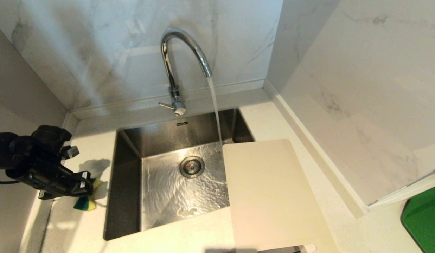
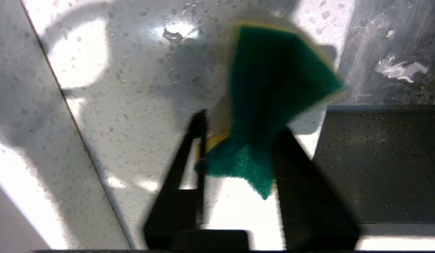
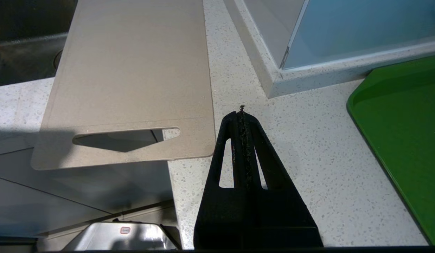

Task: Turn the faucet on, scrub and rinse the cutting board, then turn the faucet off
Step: Put down the cleaning cloth, then turn off the tap

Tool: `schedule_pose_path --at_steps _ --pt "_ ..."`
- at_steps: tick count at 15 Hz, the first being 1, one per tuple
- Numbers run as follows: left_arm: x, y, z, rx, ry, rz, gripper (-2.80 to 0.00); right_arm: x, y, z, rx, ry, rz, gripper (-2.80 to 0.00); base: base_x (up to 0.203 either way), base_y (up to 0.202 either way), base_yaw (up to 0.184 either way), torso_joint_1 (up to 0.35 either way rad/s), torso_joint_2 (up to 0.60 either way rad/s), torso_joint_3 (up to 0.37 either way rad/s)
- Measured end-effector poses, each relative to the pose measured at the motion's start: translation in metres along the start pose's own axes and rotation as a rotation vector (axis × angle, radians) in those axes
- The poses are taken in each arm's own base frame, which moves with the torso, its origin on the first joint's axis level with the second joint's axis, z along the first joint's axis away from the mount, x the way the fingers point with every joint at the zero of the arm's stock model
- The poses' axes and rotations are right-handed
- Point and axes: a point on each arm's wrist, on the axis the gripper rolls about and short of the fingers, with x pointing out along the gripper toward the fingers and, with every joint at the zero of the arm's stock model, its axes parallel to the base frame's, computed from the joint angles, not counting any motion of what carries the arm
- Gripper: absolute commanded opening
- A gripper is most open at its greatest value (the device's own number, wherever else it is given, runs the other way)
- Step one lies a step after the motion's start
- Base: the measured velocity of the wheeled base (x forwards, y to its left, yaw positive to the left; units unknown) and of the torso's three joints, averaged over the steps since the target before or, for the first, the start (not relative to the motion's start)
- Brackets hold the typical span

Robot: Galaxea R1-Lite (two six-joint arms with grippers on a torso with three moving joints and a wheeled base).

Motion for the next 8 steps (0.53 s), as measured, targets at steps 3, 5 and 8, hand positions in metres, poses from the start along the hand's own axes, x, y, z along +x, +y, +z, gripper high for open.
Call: schedule_pose_path --at_steps 3,5,8 --pt "-0.005 0.002 0.001 -0.007 -0.019 0.000 0.00 0.000 0.000 0.000 0.002 -0.001 0.000 -2.80 0.000 0.000 0.000 0.000 0.00 0.000" --pt "-0.015 0.004 0.003 -0.014 -0.051 -0.010 0.00 0.000 0.000 0.000 0.002 -0.001 0.000 -2.80 0.000 0.000 0.000 0.000 0.00 0.000" --pt "-0.038 0.005 0.008 -0.015 -0.125 -0.022 0.00 0.000 0.000 0.000 -0.001 -0.002 0.001 -2.80 0.000 0.000 0.000 0.000 0.00 0.000"
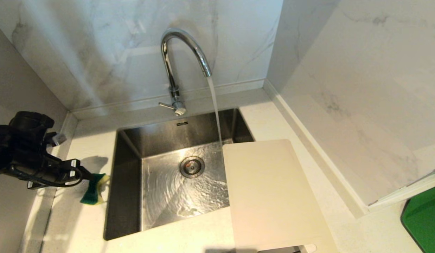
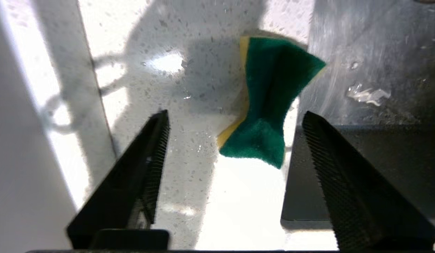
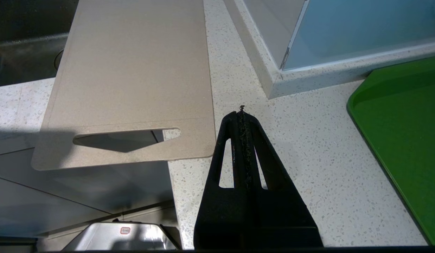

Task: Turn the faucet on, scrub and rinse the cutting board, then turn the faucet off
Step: Turn off the tap

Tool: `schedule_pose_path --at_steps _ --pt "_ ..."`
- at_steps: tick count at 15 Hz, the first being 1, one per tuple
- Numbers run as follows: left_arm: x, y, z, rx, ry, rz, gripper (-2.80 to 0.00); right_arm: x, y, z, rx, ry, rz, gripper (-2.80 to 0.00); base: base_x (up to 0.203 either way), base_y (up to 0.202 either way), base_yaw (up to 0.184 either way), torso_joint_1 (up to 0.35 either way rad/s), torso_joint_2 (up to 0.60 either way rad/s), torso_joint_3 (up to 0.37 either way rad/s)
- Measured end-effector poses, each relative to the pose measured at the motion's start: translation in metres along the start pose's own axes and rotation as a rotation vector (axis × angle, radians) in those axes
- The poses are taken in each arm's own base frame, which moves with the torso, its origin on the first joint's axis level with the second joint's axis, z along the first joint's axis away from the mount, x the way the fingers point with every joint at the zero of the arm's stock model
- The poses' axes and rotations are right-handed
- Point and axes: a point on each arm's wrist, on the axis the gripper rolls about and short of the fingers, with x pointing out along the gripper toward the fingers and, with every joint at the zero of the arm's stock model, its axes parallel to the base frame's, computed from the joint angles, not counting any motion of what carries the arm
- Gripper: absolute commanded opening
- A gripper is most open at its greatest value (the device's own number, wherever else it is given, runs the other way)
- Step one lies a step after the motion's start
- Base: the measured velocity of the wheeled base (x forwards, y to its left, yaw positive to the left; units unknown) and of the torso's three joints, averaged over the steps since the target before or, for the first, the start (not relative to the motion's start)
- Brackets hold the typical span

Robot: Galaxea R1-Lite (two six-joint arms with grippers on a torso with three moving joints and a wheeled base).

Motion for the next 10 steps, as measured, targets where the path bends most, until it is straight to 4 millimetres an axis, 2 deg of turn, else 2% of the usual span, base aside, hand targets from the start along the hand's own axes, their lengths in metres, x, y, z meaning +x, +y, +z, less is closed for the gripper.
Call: schedule_pose_path --at_steps 3,5,6,10 --pt "-0.009 0.000 0.000 -0.003 -0.020 -0.014 0.00 0.000 0.000 0.000 0.002 0.000 -0.001 -2.80 0.000 0.000 0.000 0.000 0.00 0.000" --pt "-0.024 -0.007 0.005 -0.010 -0.067 -0.102 0.00 0.000 0.000 0.000 0.002 0.000 -0.001 -2.80 0.000 0.000 0.000 0.000 0.00 0.000" --pt "-0.037 -0.016 0.011 -0.026 -0.104 -0.177 -2.80 0.000 0.000 0.000 0.002 0.000 -0.001 -2.80 0.000 0.000 0.000 0.000 0.00 0.000" --pt "-0.092 -0.073 0.035 -0.126 -0.226 -0.494 -2.80 0.000 0.000 0.000 0.002 0.000 -0.001 -2.80 0.000 0.000 0.000 0.000 0.00 0.000"
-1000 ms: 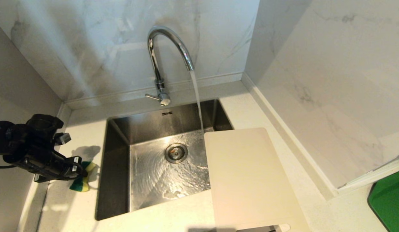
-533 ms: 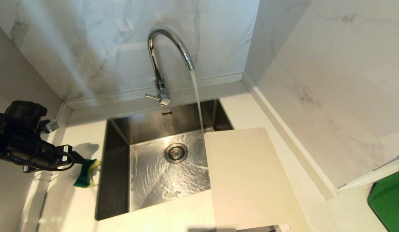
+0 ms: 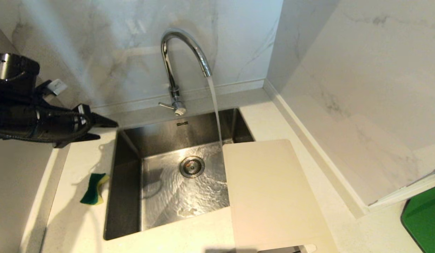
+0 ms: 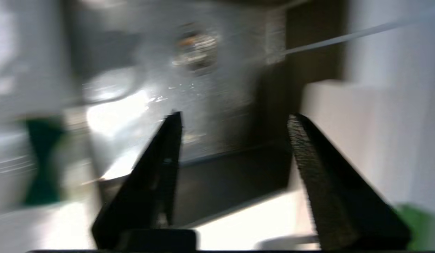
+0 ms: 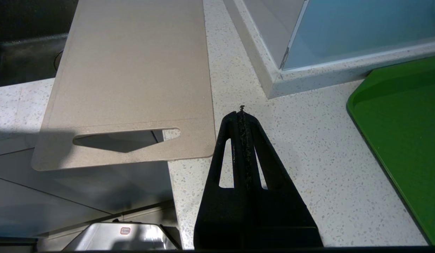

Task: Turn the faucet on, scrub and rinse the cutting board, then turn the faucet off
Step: Turn off the tap

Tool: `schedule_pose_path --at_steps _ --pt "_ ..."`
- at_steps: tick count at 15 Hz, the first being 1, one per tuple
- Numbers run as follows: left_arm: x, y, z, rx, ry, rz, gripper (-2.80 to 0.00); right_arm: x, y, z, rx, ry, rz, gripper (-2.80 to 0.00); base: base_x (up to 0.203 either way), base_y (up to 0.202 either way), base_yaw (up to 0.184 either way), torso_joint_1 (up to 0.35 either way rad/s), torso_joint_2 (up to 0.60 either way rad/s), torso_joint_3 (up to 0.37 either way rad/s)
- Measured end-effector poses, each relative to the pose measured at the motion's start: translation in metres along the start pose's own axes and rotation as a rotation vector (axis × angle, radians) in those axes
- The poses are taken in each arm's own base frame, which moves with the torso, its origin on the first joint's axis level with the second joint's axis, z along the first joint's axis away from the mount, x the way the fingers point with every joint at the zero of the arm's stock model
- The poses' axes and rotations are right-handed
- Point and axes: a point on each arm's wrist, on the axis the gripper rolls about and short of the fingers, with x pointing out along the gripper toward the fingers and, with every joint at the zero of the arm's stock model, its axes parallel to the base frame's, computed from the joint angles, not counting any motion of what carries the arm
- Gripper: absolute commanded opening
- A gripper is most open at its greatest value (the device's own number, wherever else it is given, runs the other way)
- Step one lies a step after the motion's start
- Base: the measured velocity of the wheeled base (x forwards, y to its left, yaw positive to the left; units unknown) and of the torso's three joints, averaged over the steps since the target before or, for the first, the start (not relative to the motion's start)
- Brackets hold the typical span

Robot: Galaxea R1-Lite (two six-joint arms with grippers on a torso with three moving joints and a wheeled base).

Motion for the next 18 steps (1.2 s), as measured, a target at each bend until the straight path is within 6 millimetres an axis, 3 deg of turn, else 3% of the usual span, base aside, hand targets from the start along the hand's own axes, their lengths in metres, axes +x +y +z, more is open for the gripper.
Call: schedule_pose_path --at_steps 4,7,11,18 --pt "0.002 -0.066 -0.002 -0.116 -0.116 -0.313 -2.80 0.000 0.000 0.000 -0.001 0.000 0.000 -2.80 0.000 0.000 0.000 0.000 0.00 0.000" --pt "0.027 -0.083 -0.002 -0.103 -0.227 -0.460 -2.80 0.000 0.000 0.000 -0.001 0.000 0.000 -2.80 0.000 0.000 0.000 0.000 0.00 0.000" --pt "0.080 -0.075 -0.008 -0.078 -0.360 -0.567 -2.80 0.000 0.000 0.000 0.001 0.000 -0.001 -2.80 0.000 0.000 0.000 0.000 0.00 0.000" --pt "0.144 -0.040 -0.017 -0.026 -0.398 -0.607 -2.80 0.000 0.000 0.000 0.001 0.004 -0.002 -2.80 0.000 0.000 0.000 0.000 0.00 0.000"
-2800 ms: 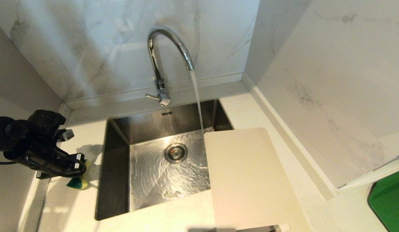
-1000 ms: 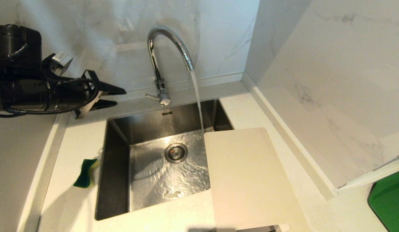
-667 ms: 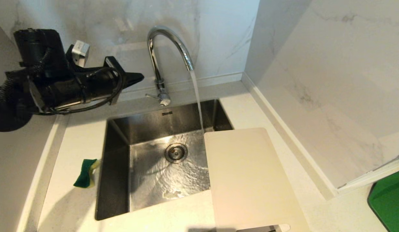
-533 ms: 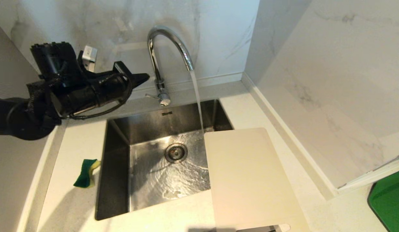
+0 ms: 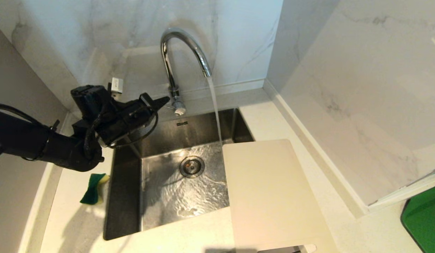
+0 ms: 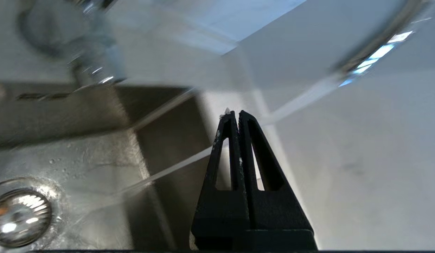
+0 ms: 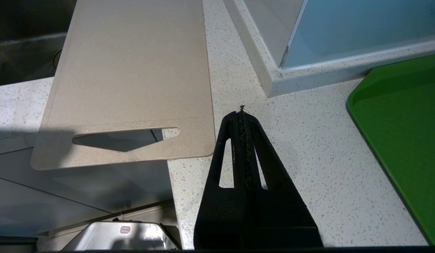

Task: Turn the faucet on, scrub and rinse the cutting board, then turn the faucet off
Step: Turn off the tap

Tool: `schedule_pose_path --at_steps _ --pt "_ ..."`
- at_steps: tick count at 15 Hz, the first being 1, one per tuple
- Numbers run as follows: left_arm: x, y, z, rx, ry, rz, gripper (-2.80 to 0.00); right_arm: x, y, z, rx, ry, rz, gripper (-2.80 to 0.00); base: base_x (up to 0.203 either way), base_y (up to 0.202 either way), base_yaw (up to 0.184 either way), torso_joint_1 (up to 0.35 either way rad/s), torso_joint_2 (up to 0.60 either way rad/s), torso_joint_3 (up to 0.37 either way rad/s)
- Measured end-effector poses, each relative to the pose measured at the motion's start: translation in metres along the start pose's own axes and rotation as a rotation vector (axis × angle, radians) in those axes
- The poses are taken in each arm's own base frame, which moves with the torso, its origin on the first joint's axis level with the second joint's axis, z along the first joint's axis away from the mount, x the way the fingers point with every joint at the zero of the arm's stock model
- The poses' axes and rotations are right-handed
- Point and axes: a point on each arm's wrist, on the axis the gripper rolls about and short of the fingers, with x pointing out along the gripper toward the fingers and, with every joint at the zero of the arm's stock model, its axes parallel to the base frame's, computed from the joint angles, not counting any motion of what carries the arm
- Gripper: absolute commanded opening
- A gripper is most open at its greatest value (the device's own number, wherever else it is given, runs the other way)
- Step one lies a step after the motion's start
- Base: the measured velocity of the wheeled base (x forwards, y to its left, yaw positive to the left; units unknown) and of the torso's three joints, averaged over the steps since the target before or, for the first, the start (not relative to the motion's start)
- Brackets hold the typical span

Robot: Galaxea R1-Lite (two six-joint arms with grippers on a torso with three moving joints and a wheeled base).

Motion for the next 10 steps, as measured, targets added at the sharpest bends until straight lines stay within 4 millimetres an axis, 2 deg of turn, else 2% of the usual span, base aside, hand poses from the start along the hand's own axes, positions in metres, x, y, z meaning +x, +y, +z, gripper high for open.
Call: schedule_pose_path --at_steps 4,10 --pt "0.014 0.028 -0.018 0.039 0.028 0.018 -2.80 0.000 0.000 0.000 0.000 -0.001 0.000 -2.80 0.000 0.000 0.000 0.000 0.00 0.000" --pt "0.042 0.050 -0.027 0.058 0.001 0.009 -2.80 0.000 0.000 0.000 0.000 -0.001 0.000 -2.80 0.000 0.000 0.000 0.000 0.00 0.000"
